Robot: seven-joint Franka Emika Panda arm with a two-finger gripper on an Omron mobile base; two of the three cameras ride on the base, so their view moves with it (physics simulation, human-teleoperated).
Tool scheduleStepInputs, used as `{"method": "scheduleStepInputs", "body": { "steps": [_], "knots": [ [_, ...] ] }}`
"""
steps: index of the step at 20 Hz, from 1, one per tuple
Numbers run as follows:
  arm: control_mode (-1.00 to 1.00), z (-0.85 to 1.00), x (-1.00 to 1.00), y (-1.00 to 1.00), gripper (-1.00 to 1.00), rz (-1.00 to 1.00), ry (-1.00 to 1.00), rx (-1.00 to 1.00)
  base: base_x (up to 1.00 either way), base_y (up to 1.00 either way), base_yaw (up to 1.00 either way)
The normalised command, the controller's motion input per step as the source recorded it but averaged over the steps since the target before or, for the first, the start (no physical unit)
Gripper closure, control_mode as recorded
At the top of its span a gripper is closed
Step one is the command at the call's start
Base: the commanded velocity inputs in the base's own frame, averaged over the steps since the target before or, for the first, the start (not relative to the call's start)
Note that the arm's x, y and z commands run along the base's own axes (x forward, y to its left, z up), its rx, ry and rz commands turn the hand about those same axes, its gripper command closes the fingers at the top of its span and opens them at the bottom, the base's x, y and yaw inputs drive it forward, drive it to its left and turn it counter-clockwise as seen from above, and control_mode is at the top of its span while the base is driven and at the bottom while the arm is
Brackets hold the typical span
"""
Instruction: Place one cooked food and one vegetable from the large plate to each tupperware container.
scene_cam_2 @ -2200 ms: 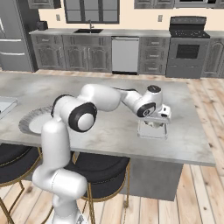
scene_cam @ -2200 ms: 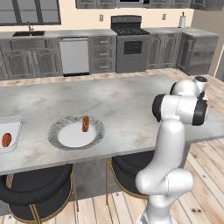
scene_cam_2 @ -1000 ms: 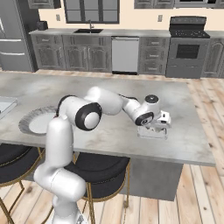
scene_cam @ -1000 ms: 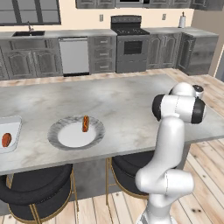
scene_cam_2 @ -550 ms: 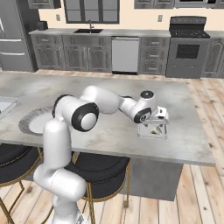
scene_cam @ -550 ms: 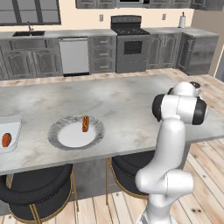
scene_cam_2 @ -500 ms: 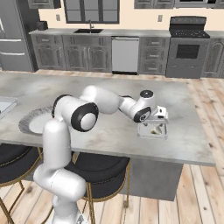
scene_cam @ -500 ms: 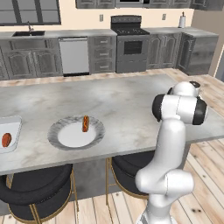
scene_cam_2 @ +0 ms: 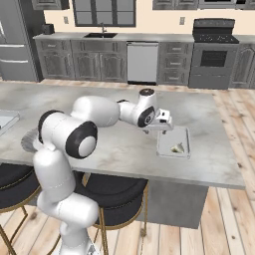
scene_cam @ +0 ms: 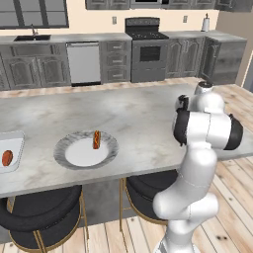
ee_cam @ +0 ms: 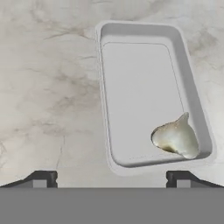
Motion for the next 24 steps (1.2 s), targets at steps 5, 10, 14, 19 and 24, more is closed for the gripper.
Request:
{"method": "scheduleStepInputs", "body": {
  "steps": [5,10,14,19,24],
  "knots": [
    [-1.00,0.07,0.00,1.00,-1.00,-0.17,0.00,0.07,0.00,0.00,0.00],
    [-1.00,0.04,0.09,1.00,-1.00,-0.25,0.01,0.01,0.00,0.00,0.00],
    [-1.00,0.00,0.02,1.00,-1.00,-0.15,0.00,0.01,0.00,0.00,0.00],
    [-1.00,0.00,0.05,1.00,-1.00,-0.01,0.00,0.02,0.00,0.00,0.00],
    [-1.00,0.00,0.17,0.96,-1.00,0.01,0.00,0.10,0.00,0.00,0.00]
  ]
}}
